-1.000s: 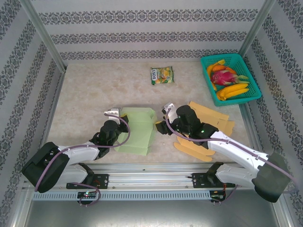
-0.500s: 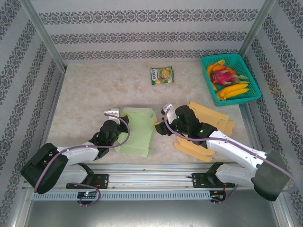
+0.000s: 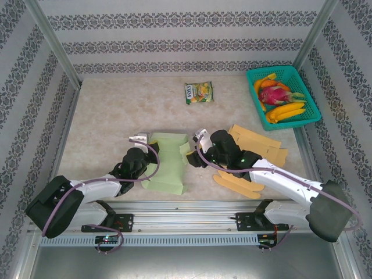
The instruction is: Fold the paper box
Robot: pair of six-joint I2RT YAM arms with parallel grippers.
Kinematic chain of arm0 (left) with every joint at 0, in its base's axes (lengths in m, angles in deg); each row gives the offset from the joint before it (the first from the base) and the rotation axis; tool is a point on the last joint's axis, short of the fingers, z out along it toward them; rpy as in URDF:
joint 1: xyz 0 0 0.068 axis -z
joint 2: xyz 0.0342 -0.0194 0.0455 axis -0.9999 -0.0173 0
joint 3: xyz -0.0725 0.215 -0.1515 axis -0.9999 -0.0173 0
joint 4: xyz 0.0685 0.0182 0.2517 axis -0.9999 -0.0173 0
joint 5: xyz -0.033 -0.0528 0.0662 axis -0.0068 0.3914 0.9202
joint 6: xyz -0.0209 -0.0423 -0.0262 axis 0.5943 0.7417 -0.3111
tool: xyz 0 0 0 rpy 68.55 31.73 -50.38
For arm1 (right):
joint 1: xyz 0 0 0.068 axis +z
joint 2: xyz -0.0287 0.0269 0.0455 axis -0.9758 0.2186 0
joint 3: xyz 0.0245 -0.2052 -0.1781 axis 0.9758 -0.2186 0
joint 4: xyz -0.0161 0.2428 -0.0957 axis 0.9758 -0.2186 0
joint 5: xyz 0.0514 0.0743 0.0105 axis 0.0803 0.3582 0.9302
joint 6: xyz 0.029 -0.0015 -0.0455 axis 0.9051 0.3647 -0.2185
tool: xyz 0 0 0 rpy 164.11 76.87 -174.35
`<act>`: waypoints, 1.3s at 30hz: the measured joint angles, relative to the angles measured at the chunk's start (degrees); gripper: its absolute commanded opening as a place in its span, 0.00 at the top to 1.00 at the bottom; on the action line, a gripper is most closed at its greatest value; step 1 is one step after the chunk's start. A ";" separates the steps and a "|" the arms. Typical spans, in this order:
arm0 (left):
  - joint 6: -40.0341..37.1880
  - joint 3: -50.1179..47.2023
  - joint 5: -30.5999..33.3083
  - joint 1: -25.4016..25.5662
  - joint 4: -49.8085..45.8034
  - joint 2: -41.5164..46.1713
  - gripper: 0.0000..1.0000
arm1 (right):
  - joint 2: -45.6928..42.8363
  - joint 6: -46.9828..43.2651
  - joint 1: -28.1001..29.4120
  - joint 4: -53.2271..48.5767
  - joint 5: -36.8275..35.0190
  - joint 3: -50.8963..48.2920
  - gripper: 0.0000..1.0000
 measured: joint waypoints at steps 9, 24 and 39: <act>0.00 0.81 -0.11 0.35 -0.02 -1.20 1.00 | 1.27 -0.31 2.23 0.04 -7.69 0.52 0.47; 0.04 1.36 0.57 1.27 0.02 -1.99 1.00 | 2.23 -1.01 4.79 0.26 -26.75 0.57 0.47; 0.90 1.92 1.97 2.03 0.00 -2.71 1.00 | 4.92 -1.40 5.92 4.55 -19.15 0.52 0.52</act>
